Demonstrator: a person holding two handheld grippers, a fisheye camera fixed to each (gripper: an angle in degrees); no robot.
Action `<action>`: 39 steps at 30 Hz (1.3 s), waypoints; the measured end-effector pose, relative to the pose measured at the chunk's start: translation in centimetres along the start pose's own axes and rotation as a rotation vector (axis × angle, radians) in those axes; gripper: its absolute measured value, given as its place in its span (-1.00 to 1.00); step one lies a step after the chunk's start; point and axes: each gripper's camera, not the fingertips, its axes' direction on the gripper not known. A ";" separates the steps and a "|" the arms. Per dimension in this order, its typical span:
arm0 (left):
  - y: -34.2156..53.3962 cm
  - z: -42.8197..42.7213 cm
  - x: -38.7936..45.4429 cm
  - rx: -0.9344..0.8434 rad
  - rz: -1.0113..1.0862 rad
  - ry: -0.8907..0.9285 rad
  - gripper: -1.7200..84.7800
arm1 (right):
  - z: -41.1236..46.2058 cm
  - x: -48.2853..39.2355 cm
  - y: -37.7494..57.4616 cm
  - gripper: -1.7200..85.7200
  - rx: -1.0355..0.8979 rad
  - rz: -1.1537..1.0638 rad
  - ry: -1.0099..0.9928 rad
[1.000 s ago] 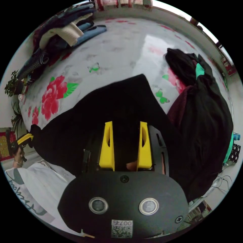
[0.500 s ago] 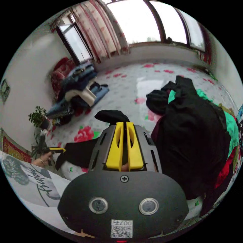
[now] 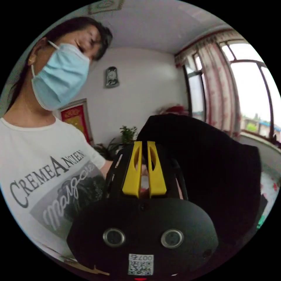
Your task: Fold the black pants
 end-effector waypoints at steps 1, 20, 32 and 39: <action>0.6 -0.1 -1.7 -0.019 -0.029 -0.033 -0.86 | 4.4 0.5 1.3 -0.91 -0.101 0.051 -0.077; 21.2 1.8 3.2 -0.297 0.231 0.016 -0.72 | 5.8 19.9 29.0 -0.78 -0.578 0.946 0.739; 18.7 6.4 6.3 -0.492 0.348 -0.160 -0.93 | 11.0 21.8 32.9 -0.92 -0.896 0.824 0.729; 15.5 -5.5 -4.8 -0.286 0.113 -0.347 -0.97 | -3.7 17.8 24.1 -0.96 -0.515 0.677 0.760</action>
